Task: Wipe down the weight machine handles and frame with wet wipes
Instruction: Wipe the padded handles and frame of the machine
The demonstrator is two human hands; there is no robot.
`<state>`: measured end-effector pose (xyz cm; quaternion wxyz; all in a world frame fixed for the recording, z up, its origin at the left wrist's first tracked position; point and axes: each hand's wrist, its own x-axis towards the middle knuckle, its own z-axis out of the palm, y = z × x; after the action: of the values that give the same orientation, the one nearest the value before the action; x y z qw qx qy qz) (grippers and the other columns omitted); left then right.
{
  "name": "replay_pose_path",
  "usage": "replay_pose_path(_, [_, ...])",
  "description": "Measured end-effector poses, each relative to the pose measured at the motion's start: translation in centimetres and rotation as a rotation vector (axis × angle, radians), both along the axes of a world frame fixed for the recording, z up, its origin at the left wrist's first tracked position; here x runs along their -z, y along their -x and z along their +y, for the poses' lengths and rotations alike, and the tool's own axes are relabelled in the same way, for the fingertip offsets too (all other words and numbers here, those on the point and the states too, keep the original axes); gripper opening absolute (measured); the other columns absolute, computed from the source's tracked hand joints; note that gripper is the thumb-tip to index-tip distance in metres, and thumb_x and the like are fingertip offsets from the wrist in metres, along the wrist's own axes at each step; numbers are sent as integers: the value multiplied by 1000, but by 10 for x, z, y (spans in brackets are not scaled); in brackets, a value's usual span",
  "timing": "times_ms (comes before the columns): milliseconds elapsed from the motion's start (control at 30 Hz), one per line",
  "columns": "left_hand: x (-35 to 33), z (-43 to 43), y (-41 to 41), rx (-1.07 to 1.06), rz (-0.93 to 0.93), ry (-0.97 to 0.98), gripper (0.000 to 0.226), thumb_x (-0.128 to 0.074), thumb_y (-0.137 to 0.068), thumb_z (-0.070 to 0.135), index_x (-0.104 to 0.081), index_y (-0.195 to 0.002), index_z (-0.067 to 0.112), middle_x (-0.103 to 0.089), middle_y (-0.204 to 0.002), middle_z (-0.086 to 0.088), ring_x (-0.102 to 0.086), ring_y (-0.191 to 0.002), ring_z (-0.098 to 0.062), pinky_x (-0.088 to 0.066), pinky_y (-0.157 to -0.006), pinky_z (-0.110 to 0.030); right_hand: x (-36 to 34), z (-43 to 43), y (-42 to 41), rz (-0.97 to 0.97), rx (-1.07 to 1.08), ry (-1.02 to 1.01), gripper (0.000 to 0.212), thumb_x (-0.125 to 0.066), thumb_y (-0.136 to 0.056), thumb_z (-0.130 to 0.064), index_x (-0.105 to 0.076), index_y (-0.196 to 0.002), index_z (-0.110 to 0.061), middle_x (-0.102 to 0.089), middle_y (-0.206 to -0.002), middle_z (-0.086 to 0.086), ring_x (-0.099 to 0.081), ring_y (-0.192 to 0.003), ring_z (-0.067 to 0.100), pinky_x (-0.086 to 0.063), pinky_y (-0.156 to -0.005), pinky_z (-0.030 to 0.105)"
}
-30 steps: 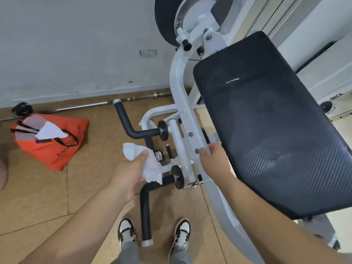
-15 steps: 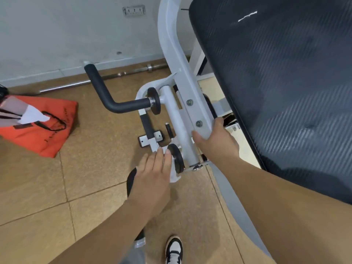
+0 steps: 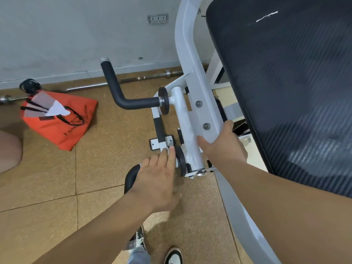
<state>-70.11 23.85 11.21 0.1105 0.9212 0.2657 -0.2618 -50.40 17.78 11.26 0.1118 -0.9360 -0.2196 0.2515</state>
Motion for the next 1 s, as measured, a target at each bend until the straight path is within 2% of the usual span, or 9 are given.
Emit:
replay_pose_path(133, [6,-19,10,-77,-67,-24,102,-31,-96,62,15,-159,-3,9,-170,-24,-1,-158,-40,-2,-127,-51,-2,0,0,-10,-7,14,69,-67,-92,-64,-27,-130,-22,-60,-94,1,-65,-81,24,-53,-71,40])
replay_pose_path(233, [15,-27,22,-74,-230,-79,90,-36,-93,53,-23,-158,-7,-22,-165,-30,-26,-153,-44,-11,-124,-52,-3,1,1,-14,-10,23,70,-65,-93,-64,-27,-133,-21,-61,-93,1,-66,-80,25,-56,-72,41])
replay_pose_path(367, [4,-3,8,-158,-108,-173,78,-29,-100,51,-24,-160,0,-37,-160,-23,-35,-149,-40,-17,-127,-53,-4,2,1,-22,-10,33,70,-65,-93,-65,-27,-132,-22,-62,-92,1,-67,-80,25,-61,-76,46])
replay_pose_path(533, [5,3,-23,-192,105,-203,45,-45,-95,49,-54,-120,13,-65,-113,-9,-60,-102,-30,-47,-90,-41,-4,2,0,-10,1,16,67,-65,-92,-63,-28,-131,-22,-63,-97,0,-68,-84,25,-59,-77,45])
replay_pose_path(667, [13,25,-39,-205,104,-62,10,-56,-92,30,-55,-96,21,-56,-80,6,-55,-73,-19,-39,-59,-30,-5,2,0,5,11,-3,61,-66,-91,-62,-29,-122,-25,-61,-94,-4,-67,-84,24,-61,-80,47])
replay_pose_path(767, [22,58,-40,-199,198,314,34,-68,-77,49,-71,-87,17,-72,-83,-3,-70,-76,-22,-59,-63,-33,-6,3,0,14,15,-13,56,-66,-92,-60,-28,-117,-28,-59,-90,-7,-67,-81,21,-61,-79,46])
replay_pose_path(867, [20,86,-43,-335,403,800,49,-82,-72,58,-73,-89,13,-71,-83,-6,-67,-78,-19,-54,-66,-30,-4,2,0,13,20,-13,57,-67,-92,-61,-27,-118,-28,-60,-92,-5,-67,-81,22,-60,-81,48])
replay_pose_path(933, [20,87,-48,-309,484,766,41,-79,-81,49,-68,-93,12,-66,-85,-6,-60,-73,-19,-47,-62,-27,-3,3,1,10,17,-9,60,-67,-91,-62,-28,-121,-27,-62,-93,-3,-67,-79,23,-61,-80,49])
replay_pose_path(1000, [24,71,-48,-243,335,482,23,-70,-87,37,-64,-88,14,-64,-81,-1,-58,-68,-16,-47,-59,-27,-1,3,1,1,17,0,62,-66,-91,-62,-28,-124,-26,-64,-96,0,-68,-80,25,-61,-80,50])
